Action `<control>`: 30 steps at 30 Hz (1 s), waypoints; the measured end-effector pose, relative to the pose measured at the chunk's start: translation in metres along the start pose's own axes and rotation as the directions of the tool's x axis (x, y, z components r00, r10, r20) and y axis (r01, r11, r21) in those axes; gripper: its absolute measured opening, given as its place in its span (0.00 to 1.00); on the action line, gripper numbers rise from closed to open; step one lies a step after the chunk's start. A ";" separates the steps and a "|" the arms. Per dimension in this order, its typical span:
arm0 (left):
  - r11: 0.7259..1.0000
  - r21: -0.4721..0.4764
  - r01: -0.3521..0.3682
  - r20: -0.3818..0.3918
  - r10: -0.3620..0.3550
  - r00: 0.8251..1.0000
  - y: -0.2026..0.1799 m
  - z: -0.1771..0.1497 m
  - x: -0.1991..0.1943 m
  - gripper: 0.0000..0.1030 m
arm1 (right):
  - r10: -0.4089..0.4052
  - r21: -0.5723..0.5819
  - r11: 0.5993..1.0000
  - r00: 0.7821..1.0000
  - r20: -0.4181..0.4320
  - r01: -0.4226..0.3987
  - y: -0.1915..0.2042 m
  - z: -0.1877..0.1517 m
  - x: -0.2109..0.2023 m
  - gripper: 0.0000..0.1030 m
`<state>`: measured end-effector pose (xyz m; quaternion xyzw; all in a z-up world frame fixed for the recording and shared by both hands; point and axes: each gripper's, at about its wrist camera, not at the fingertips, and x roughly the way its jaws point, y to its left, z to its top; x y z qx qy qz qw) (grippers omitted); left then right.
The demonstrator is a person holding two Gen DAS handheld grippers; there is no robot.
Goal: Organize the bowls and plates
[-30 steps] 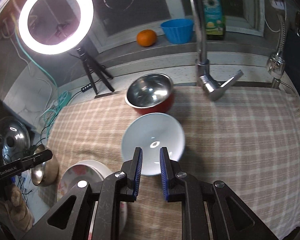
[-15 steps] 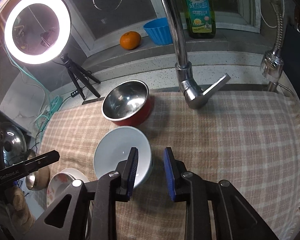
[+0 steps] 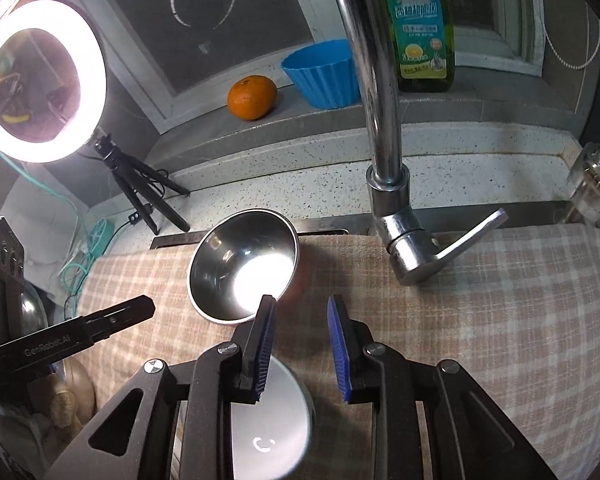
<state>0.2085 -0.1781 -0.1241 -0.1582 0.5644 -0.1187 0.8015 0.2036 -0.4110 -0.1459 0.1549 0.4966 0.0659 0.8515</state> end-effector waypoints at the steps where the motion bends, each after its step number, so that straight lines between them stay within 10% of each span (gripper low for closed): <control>1: 1.000 -0.007 -0.002 -0.006 0.002 1.000 0.001 0.004 0.004 0.21 | 0.006 0.011 1.000 1.000 -0.008 -0.006 -0.001 0.002 0.004 0.23; 30: 0.996 0.056 -0.062 -0.043 0.064 0.997 -0.010 0.030 0.057 0.11 | -0.024 0.013 1.000 0.996 -0.085 0.025 0.006 0.022 0.064 0.23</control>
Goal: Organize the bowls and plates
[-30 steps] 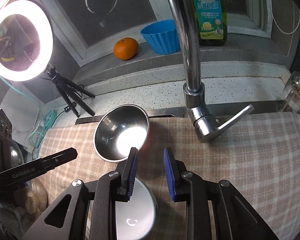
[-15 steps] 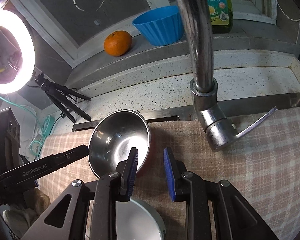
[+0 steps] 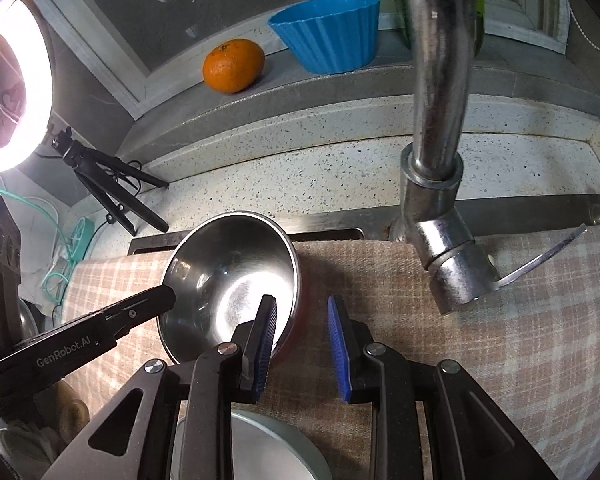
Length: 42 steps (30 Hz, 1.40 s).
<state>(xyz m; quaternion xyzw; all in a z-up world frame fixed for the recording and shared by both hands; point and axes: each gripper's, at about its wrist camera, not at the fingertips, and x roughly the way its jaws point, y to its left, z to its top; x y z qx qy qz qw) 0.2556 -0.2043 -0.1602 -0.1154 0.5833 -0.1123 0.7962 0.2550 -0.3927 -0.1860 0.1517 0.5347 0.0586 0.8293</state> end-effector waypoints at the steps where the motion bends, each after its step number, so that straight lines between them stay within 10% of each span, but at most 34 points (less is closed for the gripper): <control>1: 1.000 0.004 -0.003 -0.001 0.003 1.000 -0.001 0.000 0.001 0.10 | -0.007 -0.011 1.000 1.000 -0.004 0.007 0.003 0.000 0.002 0.23; 42: 0.999 0.043 0.001 -0.006 0.000 1.000 -0.006 -0.009 -0.015 0.06 | -0.042 -0.074 0.996 0.999 0.008 0.042 0.013 -0.001 -0.006 0.10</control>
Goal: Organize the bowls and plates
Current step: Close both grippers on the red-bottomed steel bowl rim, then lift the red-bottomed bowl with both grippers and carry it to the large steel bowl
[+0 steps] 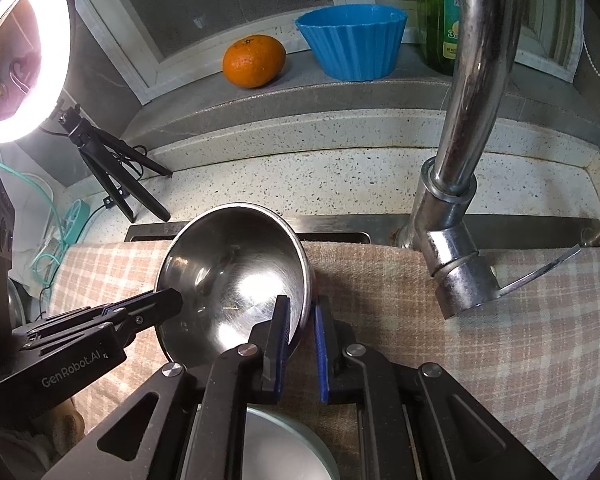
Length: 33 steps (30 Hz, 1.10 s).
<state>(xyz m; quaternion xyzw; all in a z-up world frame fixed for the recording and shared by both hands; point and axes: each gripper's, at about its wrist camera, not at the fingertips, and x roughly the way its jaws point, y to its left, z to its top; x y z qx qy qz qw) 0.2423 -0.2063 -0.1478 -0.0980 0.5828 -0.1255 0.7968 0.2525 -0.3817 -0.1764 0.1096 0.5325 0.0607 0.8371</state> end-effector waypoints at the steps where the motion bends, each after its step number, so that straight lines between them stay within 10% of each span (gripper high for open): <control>1: 1.000 -0.001 0.002 0.003 -0.002 1.000 0.000 0.001 -0.002 0.06 | 0.001 0.000 1.000 1.000 0.002 -0.001 0.000 0.000 -0.001 0.10; 33: 1.000 0.023 0.013 0.102 -0.015 0.995 -0.001 -0.002 -0.073 0.07 | 0.015 -0.034 0.999 0.996 0.089 -0.012 0.032 -0.007 -0.057 0.10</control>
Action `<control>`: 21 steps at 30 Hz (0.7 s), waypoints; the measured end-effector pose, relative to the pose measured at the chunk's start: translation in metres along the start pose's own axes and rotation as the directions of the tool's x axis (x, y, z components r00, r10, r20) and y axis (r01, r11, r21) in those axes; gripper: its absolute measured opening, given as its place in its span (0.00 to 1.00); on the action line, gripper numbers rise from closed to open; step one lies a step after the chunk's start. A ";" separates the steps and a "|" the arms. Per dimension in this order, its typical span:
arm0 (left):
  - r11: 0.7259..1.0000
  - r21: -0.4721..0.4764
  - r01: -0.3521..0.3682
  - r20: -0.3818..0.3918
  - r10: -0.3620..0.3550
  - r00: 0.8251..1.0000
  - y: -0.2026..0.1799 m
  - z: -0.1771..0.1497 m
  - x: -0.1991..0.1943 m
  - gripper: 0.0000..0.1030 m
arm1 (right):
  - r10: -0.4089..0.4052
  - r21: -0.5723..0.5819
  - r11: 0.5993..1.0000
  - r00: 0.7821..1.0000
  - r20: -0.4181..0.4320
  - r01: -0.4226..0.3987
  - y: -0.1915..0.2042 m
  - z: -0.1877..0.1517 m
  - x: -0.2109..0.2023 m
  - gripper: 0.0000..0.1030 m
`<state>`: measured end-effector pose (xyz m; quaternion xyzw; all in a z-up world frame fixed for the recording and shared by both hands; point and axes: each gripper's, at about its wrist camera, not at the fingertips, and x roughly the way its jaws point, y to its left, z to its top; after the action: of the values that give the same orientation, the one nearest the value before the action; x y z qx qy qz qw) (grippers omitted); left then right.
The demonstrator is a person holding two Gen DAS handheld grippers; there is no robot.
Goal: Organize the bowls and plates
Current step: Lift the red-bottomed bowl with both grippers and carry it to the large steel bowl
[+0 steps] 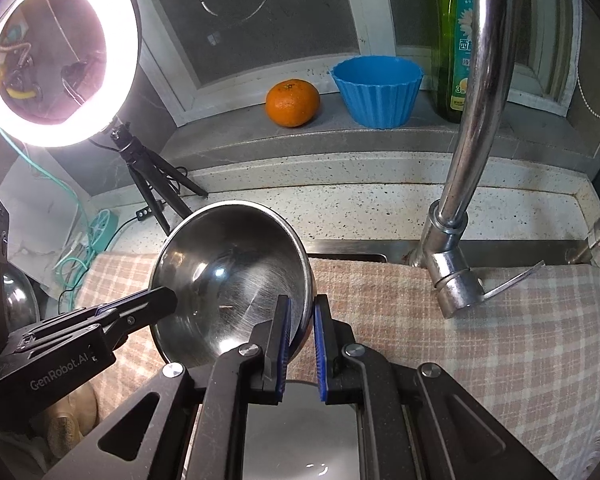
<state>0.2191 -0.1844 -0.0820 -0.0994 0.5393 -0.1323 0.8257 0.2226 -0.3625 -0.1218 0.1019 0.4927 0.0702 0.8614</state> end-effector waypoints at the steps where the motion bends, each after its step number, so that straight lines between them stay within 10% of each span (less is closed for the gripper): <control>1: 1.000 0.001 0.001 0.002 -0.001 1.000 0.000 -0.001 -0.002 0.07 | 0.001 0.000 1.000 1.000 0.001 -0.001 0.001 -0.001 -0.002 0.10; 21: 0.999 0.004 0.034 0.042 -0.034 0.999 0.020 -0.034 -0.057 0.07 | 0.027 -0.012 1.000 0.999 0.024 -0.027 0.039 -0.032 -0.044 0.10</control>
<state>0.1681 -0.1473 -0.0531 -0.1101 0.5197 -0.1451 0.8347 0.1717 -0.3304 -0.0917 0.1043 0.4803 0.0834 0.8669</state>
